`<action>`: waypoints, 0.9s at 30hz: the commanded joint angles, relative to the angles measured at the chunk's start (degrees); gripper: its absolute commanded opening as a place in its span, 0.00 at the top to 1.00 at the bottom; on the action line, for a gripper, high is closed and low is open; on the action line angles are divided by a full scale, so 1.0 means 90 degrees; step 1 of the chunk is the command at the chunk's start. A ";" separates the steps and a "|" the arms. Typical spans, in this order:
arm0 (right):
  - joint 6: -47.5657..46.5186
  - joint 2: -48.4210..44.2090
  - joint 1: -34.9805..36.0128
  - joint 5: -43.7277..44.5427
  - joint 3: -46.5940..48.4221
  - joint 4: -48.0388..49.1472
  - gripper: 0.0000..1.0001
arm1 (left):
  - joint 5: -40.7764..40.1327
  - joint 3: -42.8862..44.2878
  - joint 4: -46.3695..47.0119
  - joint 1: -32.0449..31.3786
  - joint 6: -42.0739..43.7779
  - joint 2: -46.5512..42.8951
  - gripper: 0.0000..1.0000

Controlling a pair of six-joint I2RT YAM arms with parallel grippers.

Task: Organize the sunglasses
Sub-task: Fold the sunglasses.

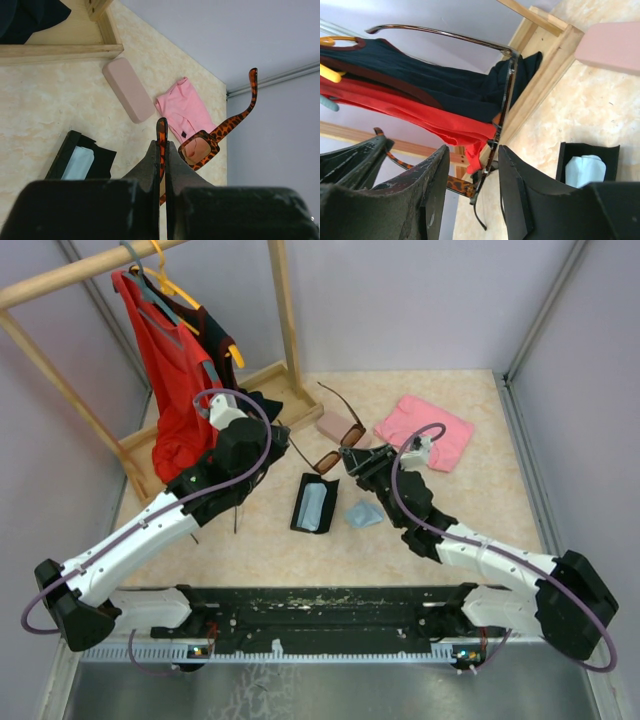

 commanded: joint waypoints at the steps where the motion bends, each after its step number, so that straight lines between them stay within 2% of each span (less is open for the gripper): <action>1: 0.0124 0.0131 -0.0030 0.0030 0.0409 -0.0143 0.56 | -0.0223 0.0161 0.0068 -0.0029 -0.0094 -0.0060 1.00; 13: 0.0040 0.0745 -0.0040 0.0269 0.0599 0.0219 0.65 | -0.0133 0.0063 0.0202 -0.0029 -0.0051 -0.0061 1.00; 27: 0.0011 0.0880 -0.0101 0.0453 0.0539 0.0563 0.71 | -0.0051 0.0009 0.0313 -0.0031 0.0001 -0.0044 1.00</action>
